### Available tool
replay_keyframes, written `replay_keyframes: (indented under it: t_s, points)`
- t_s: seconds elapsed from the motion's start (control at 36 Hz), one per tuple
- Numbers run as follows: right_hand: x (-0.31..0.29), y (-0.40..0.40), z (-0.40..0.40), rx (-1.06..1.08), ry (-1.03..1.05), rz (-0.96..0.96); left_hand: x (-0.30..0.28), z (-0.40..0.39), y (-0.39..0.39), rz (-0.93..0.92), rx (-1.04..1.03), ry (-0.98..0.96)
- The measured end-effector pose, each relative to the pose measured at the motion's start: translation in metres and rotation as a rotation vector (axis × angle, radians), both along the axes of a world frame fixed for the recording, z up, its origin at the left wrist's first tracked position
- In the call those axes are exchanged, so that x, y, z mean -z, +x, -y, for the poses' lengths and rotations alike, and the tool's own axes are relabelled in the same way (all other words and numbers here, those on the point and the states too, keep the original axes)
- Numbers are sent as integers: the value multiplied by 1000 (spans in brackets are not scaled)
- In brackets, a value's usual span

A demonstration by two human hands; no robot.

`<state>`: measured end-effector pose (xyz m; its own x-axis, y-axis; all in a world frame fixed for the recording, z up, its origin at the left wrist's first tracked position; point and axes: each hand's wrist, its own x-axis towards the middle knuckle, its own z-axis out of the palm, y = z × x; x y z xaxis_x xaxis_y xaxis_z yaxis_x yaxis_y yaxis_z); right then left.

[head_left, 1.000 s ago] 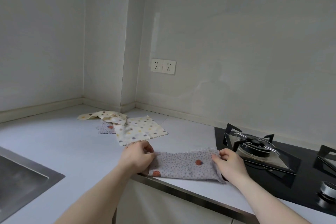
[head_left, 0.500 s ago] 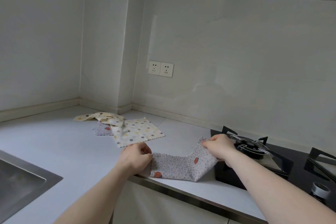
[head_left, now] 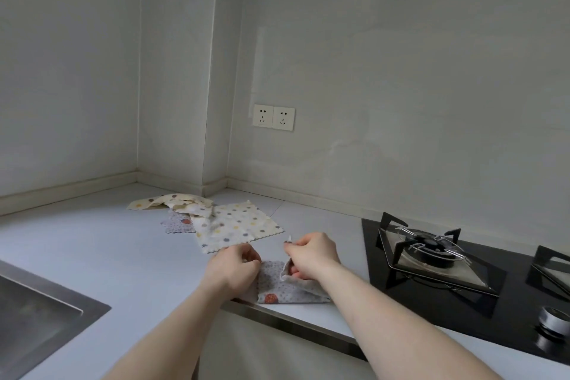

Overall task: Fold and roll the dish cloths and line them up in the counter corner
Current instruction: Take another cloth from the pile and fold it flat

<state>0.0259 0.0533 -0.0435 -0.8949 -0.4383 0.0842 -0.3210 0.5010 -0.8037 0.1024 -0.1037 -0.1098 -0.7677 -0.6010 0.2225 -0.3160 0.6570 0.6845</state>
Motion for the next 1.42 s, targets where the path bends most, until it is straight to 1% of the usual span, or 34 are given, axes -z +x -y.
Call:
replay_keyframes:
  t_s: [0.11,0.19,0.25,0.31,0.33,0.39,0.42,0.53,0.61,0.69,0.78,0.86,1.0,1.11,1.17,1.25,1.33,1.42]
  points:
    - [5,5,7,-103,6,129,0,1,0,-23,3,27]
    - [7,1,7,-144,-78,196,0,1,0,-46,-7,41]
    - [6,-5,2,-108,-167,137,0,0,-1,-57,-12,55]
    - [8,-14,-6,-50,-230,36,-1,0,-1,-62,-12,63]
    - [10,-20,-10,-19,-216,-27,0,0,-1,-58,-12,57]
    - [17,-30,-21,30,-101,-134,2,0,-2,-40,-17,27]
    - [21,-33,-26,47,-41,-158,2,0,-3,-28,-22,4]
    - [42,-37,-38,43,96,-58,2,-2,-6,45,-36,-108]
    - [51,-38,-35,19,85,-10,1,-4,-7,139,-31,-189]
    - [48,-44,-31,1,92,56,0,-5,-8,177,-20,-201]
    - [40,-50,-29,-33,109,144,-3,-3,-7,178,-7,-165]
    - [37,-52,-29,-74,100,191,-5,-2,-4,163,22,-98]
    - [45,-54,-27,-115,109,169,-5,3,-1,77,91,119]
    - [55,-51,-30,-98,13,96,-5,2,0,-16,129,204]
    - [59,-46,-31,-84,-66,37,-5,1,0,-37,132,225]
    - [61,-40,-33,-87,-185,-24,-3,2,-1,-73,133,202]
    - [61,-39,-34,-103,-252,-58,-1,2,-2,-124,139,207]
    - [62,-39,-36,-123,-267,-68,-3,1,-1,-162,144,198]
